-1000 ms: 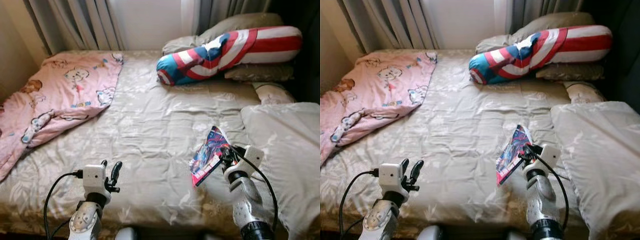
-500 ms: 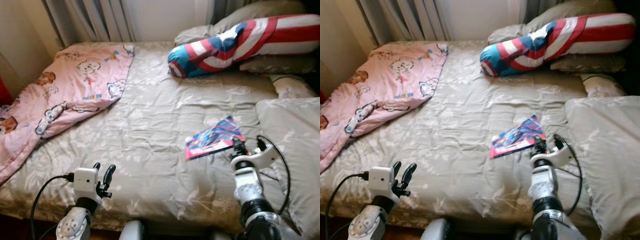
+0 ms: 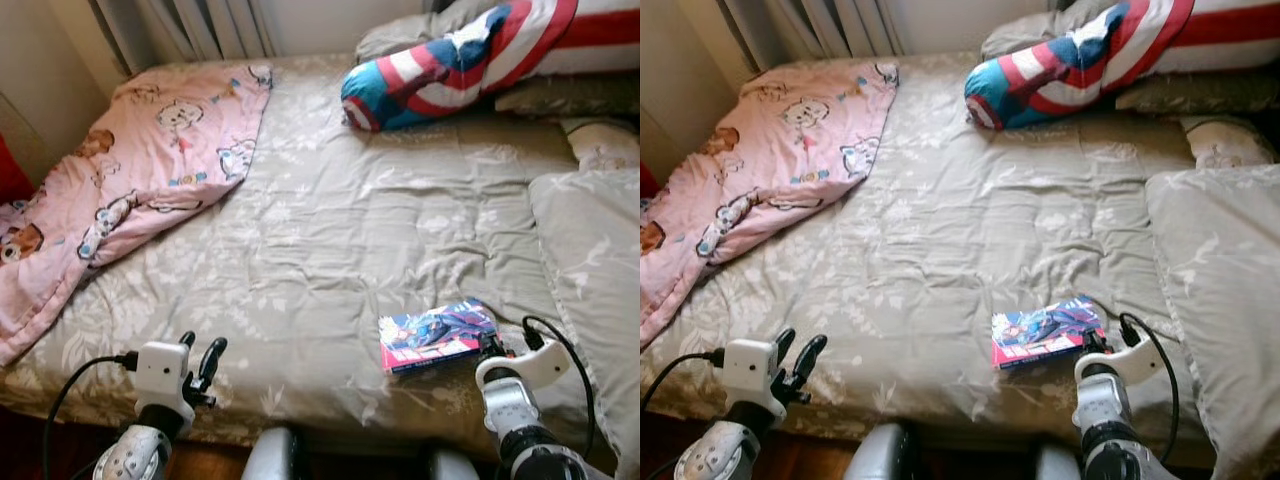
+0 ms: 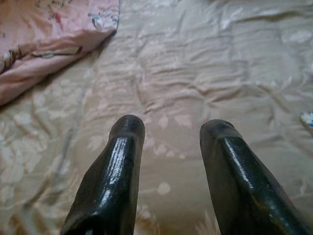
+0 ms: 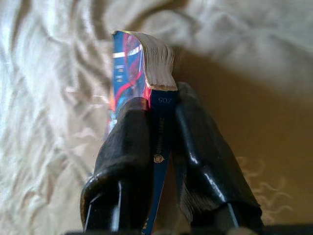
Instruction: Clean up the room
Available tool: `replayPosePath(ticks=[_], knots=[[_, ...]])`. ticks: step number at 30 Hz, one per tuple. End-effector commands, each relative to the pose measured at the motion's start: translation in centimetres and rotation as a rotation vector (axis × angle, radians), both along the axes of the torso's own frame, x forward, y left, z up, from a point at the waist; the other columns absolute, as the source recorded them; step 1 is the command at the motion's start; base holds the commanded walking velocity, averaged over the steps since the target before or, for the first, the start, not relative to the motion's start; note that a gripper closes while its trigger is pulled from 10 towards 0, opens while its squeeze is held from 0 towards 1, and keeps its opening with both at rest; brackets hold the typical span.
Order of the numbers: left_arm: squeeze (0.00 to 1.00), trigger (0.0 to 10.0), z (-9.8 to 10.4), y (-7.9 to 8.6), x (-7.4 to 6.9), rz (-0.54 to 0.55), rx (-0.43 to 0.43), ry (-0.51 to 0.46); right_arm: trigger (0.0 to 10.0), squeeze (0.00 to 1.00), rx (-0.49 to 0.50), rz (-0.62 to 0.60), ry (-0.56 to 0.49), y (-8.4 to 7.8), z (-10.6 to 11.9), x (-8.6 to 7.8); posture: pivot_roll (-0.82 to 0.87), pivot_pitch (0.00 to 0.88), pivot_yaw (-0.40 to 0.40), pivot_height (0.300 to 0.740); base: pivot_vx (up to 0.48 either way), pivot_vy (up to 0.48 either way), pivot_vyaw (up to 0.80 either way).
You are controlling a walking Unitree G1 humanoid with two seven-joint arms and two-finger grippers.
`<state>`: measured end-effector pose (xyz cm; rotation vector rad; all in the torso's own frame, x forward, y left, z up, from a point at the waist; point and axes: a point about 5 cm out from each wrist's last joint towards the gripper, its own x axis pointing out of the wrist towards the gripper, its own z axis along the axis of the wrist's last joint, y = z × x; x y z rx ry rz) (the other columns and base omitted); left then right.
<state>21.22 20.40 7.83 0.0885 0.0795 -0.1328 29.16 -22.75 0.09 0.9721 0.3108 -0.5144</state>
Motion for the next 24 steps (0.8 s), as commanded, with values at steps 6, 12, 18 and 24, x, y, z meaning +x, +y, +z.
replayPosePath(ticks=[6, 12, 18, 24], knots=[[0.0, 10.0, 0.0, 0.3, -0.8, -0.01, 0.024, 0.041, 10.0, 0.0, 0.022, -0.037, 0.087, 0.2, -1.6, -1.5, 0.15, 0.231, 0.134, 0.648, 0.0, 0.0, 0.0], [0.0, 10.0, 0.0, 0.4, -1.0, -0.007, 0.031, 0.051, 10.0, 0.0, 0.024, -0.039, 0.108, 0.5, -2.0, -1.9, 0.15, 0.239, 0.135, 0.648, 0.0, 0.0, 0.0], [0.0, 10.0, 0.2, 0.4, -1.4, -0.012, 0.042, 0.058, 10.0, 0.0, 0.089, -0.114, 0.109, 0.2, -2.5, -2.6, 0.15, 0.245, 0.137, 0.648, 0.0, 0.0, 0.0], [0.0, 10.0, 0.2, 0.4, -1.9, -0.031, 0.068, 0.065, 10.0, 0.0, 0.162, -0.199, 0.091, 0.1, -2.8, -3.0, 0.17, 0.245, 0.138, 0.648, 0.0, 0.0, 0.0]])
